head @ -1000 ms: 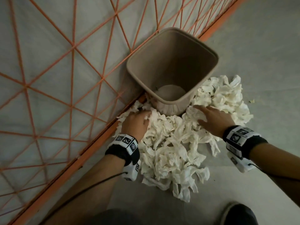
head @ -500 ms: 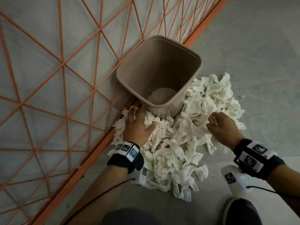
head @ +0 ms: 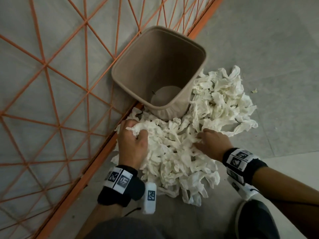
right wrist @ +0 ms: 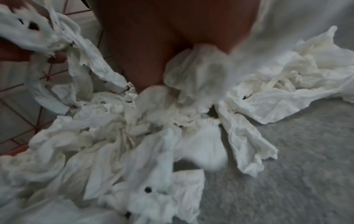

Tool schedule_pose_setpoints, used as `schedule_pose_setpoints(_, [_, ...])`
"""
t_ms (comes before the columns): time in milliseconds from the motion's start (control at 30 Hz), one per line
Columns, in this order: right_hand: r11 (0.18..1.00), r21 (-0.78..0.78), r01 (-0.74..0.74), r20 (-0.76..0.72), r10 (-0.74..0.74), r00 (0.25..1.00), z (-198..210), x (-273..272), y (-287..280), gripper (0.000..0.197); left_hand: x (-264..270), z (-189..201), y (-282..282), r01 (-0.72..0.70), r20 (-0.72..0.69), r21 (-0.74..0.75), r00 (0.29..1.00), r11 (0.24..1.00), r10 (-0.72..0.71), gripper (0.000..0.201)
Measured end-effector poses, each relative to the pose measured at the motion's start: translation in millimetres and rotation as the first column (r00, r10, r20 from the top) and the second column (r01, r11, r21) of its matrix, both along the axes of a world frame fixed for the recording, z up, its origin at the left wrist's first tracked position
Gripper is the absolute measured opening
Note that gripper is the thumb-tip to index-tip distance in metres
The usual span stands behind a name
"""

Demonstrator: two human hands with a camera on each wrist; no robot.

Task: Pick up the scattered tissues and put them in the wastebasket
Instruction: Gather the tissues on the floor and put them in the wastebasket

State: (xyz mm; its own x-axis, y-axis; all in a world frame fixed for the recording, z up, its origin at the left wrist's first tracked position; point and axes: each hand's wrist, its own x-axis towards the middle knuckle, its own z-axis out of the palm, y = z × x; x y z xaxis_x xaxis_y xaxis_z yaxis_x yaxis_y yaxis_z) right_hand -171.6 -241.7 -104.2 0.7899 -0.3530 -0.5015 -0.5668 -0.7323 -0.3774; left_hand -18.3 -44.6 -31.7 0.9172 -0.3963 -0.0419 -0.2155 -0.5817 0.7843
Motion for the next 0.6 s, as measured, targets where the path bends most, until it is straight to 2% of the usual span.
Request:
schedule_pose_setpoints(67, [0.993, 0.03, 0.11, 0.075, -0.112, 0.991, 1, -5, -2, 0.039, -8, 0, -6, 0.069, 0.053, 0.021, 0.996, 0.997, -0.07, 0.023])
schedule_pose_setpoints(167, [0.948, 0.167, 0.27, 0.167, -0.297, 0.94, 7, -15, -7, 0.03, -20, -21, -22, 0.253, 0.078, 0.198, 0.959, 0.947, -0.273, 0.038])
schedule_pose_setpoints(267, [0.904, 0.261, 0.339, 0.228, -0.399, 0.888, 14, -27, -13, 0.019, -25, -56, -40, 0.419, -0.031, 0.439, 0.891, 0.795, -0.453, 0.057])
schedule_pose_setpoints(367, [0.84, 0.347, 0.416, 0.247, -0.51, 0.824, 18, -41, -15, 0.027, -26, -78, -51, 0.522, -0.234, 0.572, 0.843, 0.633, -0.485, 0.071])
schedule_pose_setpoints(433, [0.8, 0.403, 0.445, 0.223, -0.557, 0.8, 22, -47, -13, 0.031, -25, -83, -54, 0.531, -0.233, 0.616, 0.828, 0.581, -0.51, 0.069])
schedule_pose_setpoints(500, [0.811, 0.39, 0.437, 0.19, -0.535, 0.823, 23, -52, -8, 0.033, -22, -78, -52, 0.509, -0.139, 0.586, 0.83, 0.631, -0.54, 0.047])
schedule_pose_setpoints(567, [0.878, 0.285, 0.384, 0.142, -0.435, 0.889, 21, -53, -4, 0.034, -20, -63, -48, 0.478, -0.066, 0.512, 0.851, 0.714, -0.521, 0.032])
schedule_pose_setpoints(600, [0.903, 0.24, 0.355, 0.084, -0.384, 0.92, 19, -55, -2, 0.043, -19, -55, -45, 0.451, -0.032, 0.477, 0.867, 0.755, -0.497, 0.027])
